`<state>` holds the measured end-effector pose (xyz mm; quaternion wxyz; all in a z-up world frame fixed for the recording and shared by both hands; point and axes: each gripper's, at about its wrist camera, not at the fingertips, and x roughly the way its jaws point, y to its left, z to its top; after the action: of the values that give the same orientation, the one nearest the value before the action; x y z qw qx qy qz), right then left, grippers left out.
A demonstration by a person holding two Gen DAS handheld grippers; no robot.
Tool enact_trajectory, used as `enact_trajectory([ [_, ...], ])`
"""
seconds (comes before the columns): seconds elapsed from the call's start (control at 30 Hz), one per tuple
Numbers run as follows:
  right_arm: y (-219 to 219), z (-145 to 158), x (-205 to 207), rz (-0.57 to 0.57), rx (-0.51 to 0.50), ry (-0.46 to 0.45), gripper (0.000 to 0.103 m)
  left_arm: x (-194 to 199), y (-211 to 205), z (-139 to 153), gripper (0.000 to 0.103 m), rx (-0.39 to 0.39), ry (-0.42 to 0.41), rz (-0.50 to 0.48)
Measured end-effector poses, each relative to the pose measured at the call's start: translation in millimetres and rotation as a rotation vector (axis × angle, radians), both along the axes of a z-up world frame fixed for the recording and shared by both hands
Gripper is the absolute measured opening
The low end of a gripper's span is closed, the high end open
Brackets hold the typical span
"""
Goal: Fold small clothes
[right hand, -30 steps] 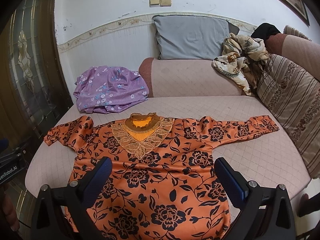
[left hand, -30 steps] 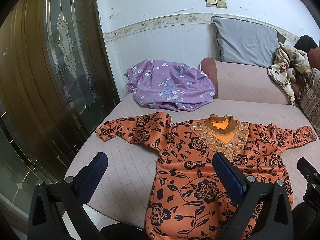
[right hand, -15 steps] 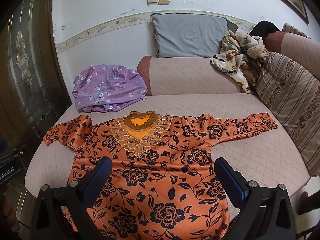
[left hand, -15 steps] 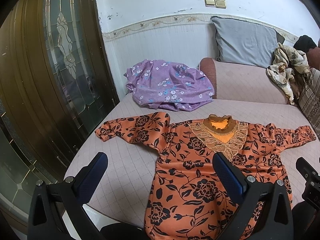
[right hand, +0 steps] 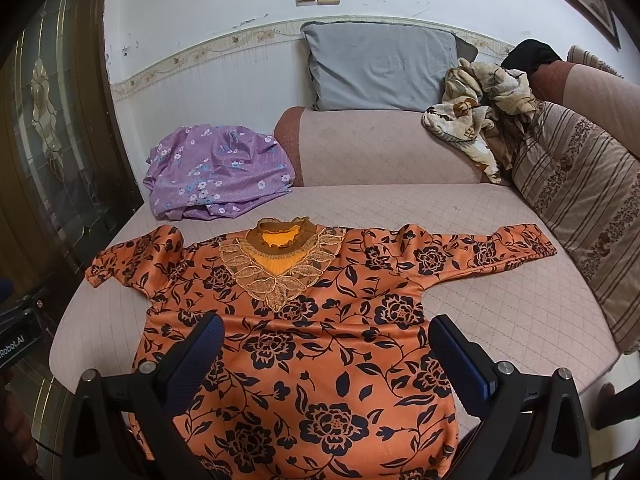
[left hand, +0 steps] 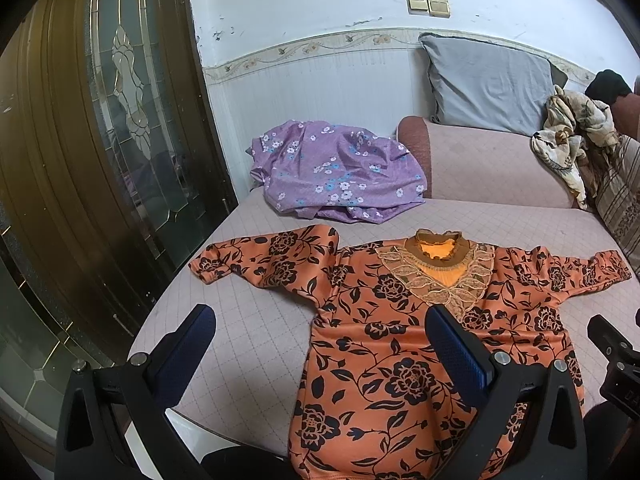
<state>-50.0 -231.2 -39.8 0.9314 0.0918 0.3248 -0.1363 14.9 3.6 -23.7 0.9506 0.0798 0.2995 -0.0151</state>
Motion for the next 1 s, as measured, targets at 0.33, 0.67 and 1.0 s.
enact_trajectory([
  [0.33, 1, -3, 1, -0.001, 0.001, 0.005, 0.103, 1, 0, -2, 0.103, 0.000, 0.008, -0.003],
  [0.67, -76, -36, 21, -0.081, 0.122, 0.030, 0.103, 50, -31, -64, 0.103, 0.003, 0.165, -0.083],
  [1.0, -330, -154, 32, -0.485, 0.702, -0.059, 0.072, 147, -90, -181, 0.103, 0.032, 0.328, -0.111],
])
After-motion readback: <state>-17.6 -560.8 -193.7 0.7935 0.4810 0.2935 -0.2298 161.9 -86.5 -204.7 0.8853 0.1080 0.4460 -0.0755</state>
